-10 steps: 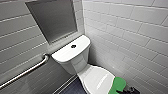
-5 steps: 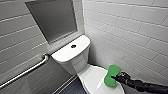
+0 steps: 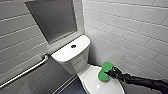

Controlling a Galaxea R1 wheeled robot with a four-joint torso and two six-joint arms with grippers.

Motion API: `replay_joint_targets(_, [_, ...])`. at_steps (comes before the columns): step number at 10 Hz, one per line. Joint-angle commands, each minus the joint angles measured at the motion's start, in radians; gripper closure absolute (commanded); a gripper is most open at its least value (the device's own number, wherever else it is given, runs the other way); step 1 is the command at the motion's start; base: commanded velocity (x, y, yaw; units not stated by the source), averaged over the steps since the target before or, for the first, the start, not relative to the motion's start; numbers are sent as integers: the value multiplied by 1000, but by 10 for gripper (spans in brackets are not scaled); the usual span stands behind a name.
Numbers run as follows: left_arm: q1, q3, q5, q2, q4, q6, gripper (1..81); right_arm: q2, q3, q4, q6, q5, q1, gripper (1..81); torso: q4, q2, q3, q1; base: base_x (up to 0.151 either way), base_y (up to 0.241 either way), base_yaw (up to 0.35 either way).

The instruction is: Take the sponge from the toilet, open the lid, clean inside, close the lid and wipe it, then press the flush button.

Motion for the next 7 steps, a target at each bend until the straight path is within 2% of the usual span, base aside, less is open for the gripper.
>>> replay_joint_targets(1, [-8, 9, 94, -6, -3, 2, 10, 77, -116, 133, 9, -116, 166, 811, 0, 0, 0, 0, 0, 0, 0])
replay_joint_targets(2, [-6, 7, 94, -6, -3, 2, 10, 103, -155, 139, 14, -140, 168, 811, 0, 0, 0, 0, 0, 0, 0])
replay_joint_targets(3, [-6, 9, 93, -4, -5, 2, 10, 125, -174, 139, 36, -133, 163, 811, 0, 0, 0, 0, 0, 0, 0])
replay_joint_targets(6, [2, 7, 91, -1, -2, 2, 10, 120, -253, 139, 171, -114, 99, 811, 0, 0, 0, 0, 0, 0, 0])
replay_joint_targets(7, [3, 7, 90, 0, 0, 2, 10, 108, -225, 139, 175, -108, 82, 811, 0, 0, 0, 0, 0, 0, 0])
